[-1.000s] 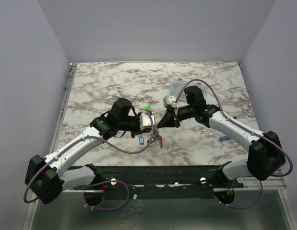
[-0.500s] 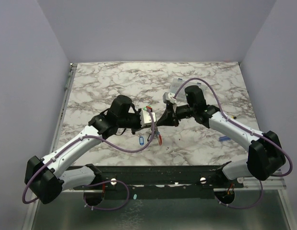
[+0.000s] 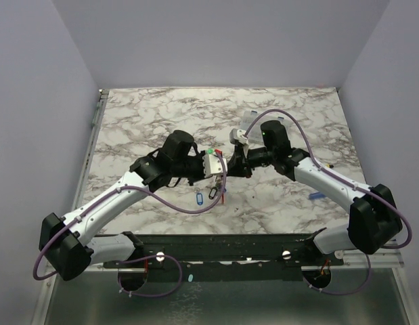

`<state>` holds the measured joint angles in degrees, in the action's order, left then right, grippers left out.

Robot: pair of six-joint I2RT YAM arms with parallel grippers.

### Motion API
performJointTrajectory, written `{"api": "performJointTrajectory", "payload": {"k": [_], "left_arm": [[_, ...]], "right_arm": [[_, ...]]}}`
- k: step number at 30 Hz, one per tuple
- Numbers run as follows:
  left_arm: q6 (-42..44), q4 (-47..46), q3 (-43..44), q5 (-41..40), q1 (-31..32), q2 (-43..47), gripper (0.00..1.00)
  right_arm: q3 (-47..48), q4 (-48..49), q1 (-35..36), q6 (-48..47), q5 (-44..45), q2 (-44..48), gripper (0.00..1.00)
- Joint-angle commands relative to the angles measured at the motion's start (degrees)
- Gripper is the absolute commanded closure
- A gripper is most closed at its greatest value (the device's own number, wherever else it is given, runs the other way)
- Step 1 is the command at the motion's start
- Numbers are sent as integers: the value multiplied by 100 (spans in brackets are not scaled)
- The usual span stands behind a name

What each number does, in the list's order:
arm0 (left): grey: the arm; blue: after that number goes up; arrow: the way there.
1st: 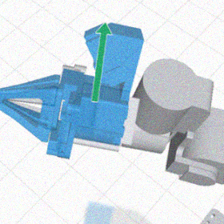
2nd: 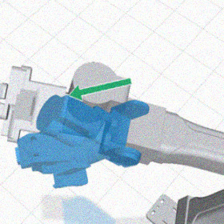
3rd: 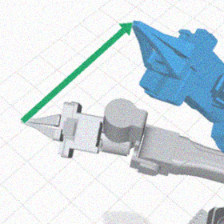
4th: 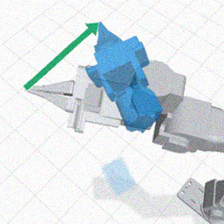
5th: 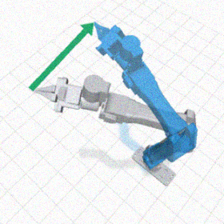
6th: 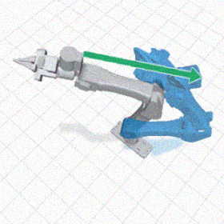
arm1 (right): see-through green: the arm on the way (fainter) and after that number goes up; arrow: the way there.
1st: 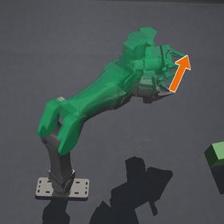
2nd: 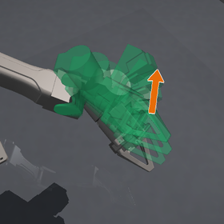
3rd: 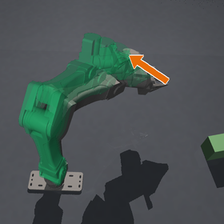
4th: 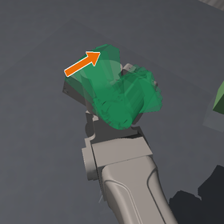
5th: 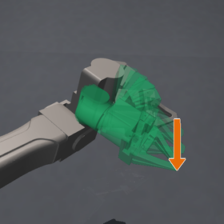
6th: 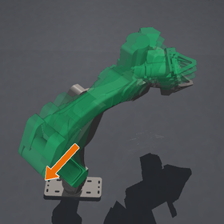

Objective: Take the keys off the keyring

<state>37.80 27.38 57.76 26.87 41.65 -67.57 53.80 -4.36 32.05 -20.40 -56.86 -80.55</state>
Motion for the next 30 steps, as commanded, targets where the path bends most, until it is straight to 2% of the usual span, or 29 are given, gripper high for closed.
{"api": "performJointTrajectory", "payload": {"k": [1, 5, 7, 9, 15, 21, 30], "left_arm": [[553, -312, 454, -342, 156, 20, 100], [1085, -332, 417, -748, 211, 105, 100], [1387, -347, 326, -832, 248, 206, 100], [1814, -375, 182, -986, 341, 335, 100], [2800, -868, -379, -1283, 568, 855, 100], [4287, -1449, -1229, -1113, 662, 1598, 100], [4583, -2427, -1957, -1201, 826, 2161, 100]], "right_arm": [[61, -221, 67, 228, 222, -175, 99], [99, -309, 69, 351, -92, -193, 98], [99, -311, 71, 453, -228, -167, 91], [116, -328, 59, 521, -311, -148, 79], [142, -372, -81, 574, -718, -83, 59], [218, -425, -331, 464, -956, 147, 57], [170, -125, -360, 531, -1300, 251, 57]]}}
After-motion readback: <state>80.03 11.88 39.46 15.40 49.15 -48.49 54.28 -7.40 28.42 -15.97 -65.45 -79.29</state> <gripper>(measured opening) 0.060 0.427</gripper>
